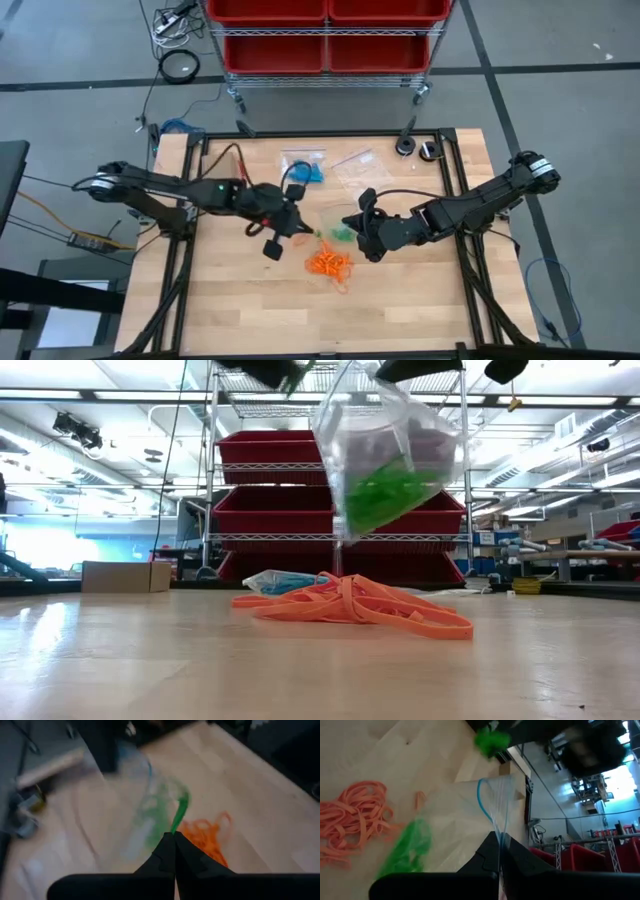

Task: Sort rubber bands
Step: Put the green rubber band into the bottom transparent zip bag

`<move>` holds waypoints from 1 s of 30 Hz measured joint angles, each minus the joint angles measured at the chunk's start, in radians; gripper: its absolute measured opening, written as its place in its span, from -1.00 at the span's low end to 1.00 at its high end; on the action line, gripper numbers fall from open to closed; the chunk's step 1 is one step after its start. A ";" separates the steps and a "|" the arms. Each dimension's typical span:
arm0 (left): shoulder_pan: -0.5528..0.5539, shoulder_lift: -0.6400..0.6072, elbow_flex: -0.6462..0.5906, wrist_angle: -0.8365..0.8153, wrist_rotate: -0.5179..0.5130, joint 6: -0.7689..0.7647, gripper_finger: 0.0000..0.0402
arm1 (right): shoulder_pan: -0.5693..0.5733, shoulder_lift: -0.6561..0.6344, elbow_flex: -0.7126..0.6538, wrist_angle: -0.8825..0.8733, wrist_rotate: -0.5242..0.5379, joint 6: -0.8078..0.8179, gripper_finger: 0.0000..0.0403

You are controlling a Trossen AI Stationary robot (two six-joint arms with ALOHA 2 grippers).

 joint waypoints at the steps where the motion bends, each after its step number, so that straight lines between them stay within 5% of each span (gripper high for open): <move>1: -0.003 -0.007 0.020 0.001 -0.011 0.009 -1.00 | 0.000 0.000 0.000 0.003 -0.007 0.000 -1.00; 8: 0.019 0.035 0.168 0.013 -0.120 0.063 -1.00 | 0.000 0.000 0.000 0.020 -0.034 -0.003 -1.00; 22: 0.089 0.227 0.266 -0.193 -0.067 0.080 -0.97 | 0.011 0.000 0.000 0.043 -0.042 -0.012 -1.00; 30: 0.089 0.199 0.281 -0.206 -0.068 0.065 -0.58 | 0.006 0.000 0.000 0.031 -0.039 -0.030 -1.00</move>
